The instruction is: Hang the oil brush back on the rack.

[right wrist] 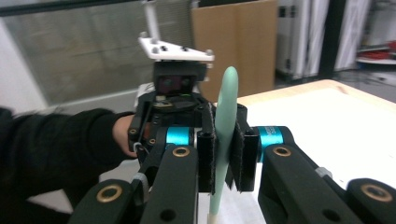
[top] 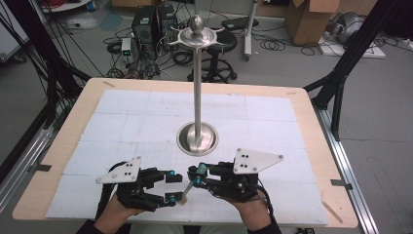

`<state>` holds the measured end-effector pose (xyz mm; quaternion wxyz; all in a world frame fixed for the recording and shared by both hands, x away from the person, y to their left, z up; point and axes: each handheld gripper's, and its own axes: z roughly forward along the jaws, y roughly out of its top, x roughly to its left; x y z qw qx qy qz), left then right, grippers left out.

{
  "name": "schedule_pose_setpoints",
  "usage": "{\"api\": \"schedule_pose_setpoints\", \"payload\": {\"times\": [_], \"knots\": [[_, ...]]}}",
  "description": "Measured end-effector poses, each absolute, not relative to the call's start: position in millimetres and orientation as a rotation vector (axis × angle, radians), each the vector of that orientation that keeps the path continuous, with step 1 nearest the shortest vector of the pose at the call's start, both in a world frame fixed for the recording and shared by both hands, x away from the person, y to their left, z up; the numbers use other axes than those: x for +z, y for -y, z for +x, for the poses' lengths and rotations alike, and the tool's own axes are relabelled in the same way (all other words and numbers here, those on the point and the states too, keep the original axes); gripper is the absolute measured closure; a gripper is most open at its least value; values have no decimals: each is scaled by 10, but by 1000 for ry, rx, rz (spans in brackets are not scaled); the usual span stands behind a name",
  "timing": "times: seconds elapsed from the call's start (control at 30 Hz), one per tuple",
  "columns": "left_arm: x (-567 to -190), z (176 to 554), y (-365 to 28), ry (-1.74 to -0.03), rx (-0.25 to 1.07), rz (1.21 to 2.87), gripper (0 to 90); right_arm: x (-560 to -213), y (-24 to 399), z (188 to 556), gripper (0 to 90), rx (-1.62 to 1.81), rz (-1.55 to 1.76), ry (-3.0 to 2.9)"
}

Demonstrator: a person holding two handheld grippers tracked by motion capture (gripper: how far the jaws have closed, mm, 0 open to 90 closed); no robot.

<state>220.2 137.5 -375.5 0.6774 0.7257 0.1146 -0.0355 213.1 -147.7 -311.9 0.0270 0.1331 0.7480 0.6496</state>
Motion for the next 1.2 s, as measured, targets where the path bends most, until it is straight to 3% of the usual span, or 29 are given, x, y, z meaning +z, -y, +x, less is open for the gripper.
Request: {"api": "schedule_pose_setpoints", "payload": {"times": [0.23, 0.6, 1.2], "knots": [[-3749, 2185, -1340, -214, -133, 1651, 520, -3020, 1364, 2182, 823, 2028, 237, -2411], [-3775, 2159, -1293, -126, -220, 1711, 668, -3025, 1175, 2297, 822, 2067, 81, -2560], [-3788, 2171, -1308, -131, -190, 1729, 811, -3025, 1134, 2342, 821, 2063, 40, -2602]]}}
